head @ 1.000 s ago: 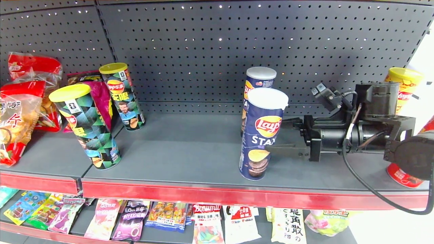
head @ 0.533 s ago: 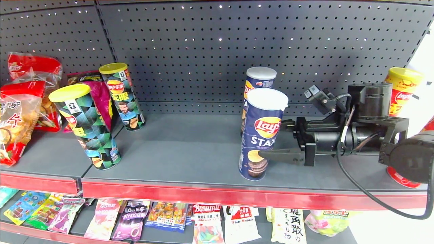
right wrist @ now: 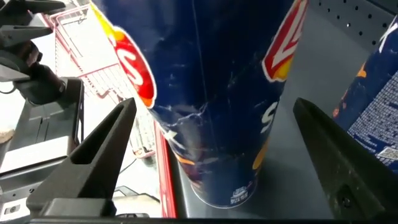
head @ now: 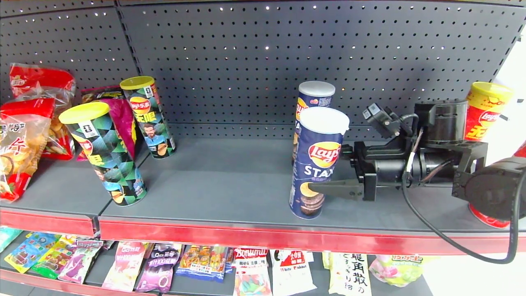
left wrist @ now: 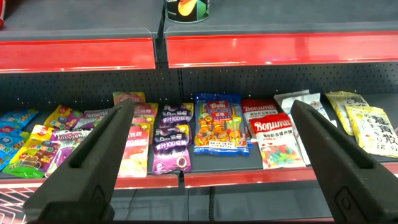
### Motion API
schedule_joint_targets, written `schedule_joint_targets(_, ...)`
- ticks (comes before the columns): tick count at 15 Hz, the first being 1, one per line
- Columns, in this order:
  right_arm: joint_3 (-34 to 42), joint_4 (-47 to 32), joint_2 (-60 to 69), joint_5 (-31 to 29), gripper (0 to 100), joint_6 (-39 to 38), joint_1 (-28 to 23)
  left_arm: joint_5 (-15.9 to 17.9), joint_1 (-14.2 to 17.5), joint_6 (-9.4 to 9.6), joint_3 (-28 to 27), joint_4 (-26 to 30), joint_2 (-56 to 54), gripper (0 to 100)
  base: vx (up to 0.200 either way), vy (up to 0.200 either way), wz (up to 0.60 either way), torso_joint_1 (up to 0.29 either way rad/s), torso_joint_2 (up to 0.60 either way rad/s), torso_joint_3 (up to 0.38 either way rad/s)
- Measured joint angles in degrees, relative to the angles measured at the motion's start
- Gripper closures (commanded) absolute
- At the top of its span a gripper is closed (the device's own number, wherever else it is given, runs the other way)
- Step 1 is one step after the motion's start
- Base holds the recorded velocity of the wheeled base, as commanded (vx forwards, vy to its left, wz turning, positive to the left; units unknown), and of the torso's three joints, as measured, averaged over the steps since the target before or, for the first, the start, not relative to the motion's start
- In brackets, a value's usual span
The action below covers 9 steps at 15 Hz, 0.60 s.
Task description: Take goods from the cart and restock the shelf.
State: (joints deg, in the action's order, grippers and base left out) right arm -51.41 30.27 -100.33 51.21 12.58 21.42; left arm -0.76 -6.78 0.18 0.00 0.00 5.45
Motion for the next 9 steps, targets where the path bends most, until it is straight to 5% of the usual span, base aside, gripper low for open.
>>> schedule_joint_targets(1, -0.24, 0.0, -0.13, -0.06, 0, -0.02, 0.07, 0.0, 0.0, 0.0, 0.0, 0.0, 0.0, 0, 0.0, 0.0, 0.0, 0.0, 0.0, 0.0)
schedule_joint_targets(2, -0.41, 0.05, -0.39, -0.3, 100, -0.02, 0.44, -0.02, 0.0, 0.0, 0.0, 0.0, 0.0, 0, 0.0, 0.0, 0.0, 0.0, 0.0, 0.0)
schedule_joint_targets(9, 0.0, 0.52, -0.69, -0.96, 100, 0.2, 1.73, -0.02, 0.0, 0.0, 0.0, 0.0, 0.0, 0, 0.0, 0.0, 0.0, 0.0, 0.0, 0.0)
